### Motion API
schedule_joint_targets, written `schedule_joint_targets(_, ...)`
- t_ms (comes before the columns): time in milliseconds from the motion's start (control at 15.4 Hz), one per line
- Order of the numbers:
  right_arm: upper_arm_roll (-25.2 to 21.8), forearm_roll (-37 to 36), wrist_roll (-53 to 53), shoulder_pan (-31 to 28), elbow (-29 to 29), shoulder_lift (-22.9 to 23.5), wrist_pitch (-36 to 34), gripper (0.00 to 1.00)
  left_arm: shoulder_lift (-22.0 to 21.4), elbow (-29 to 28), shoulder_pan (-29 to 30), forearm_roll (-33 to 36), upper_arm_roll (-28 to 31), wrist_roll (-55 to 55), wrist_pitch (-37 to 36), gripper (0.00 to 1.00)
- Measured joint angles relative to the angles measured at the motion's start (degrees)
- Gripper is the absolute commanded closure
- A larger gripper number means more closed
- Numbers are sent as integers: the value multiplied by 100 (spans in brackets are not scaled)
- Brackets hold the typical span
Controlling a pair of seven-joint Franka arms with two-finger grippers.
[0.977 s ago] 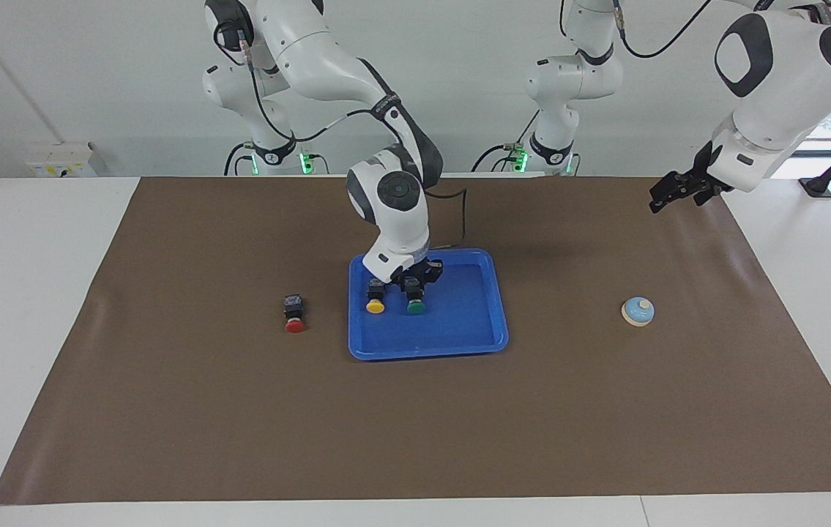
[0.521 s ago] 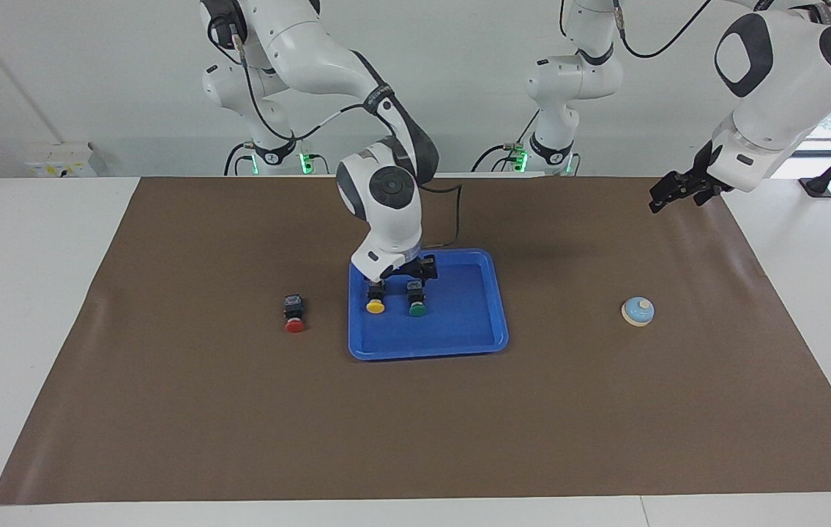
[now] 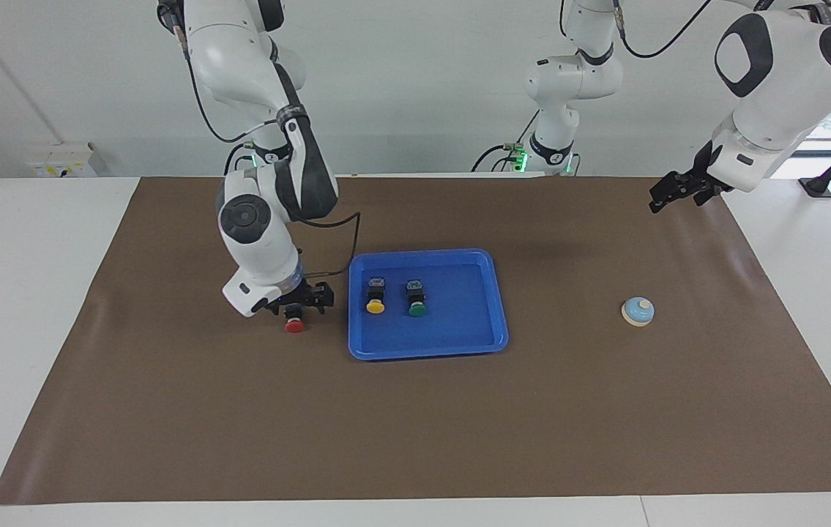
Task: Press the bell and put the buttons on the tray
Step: 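Return the right gripper and grasp the red-capped button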
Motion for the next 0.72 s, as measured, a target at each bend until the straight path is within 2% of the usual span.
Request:
schedule_joint_targets(391,42,-36,-331,-185,-856,-168,994,0,0,0,0,0,0,0,0,0)
schedule_joint_targets(716,66,-37,-331,-142,-957,-241,1036,0,0,0,0,0,0,0,0,0)
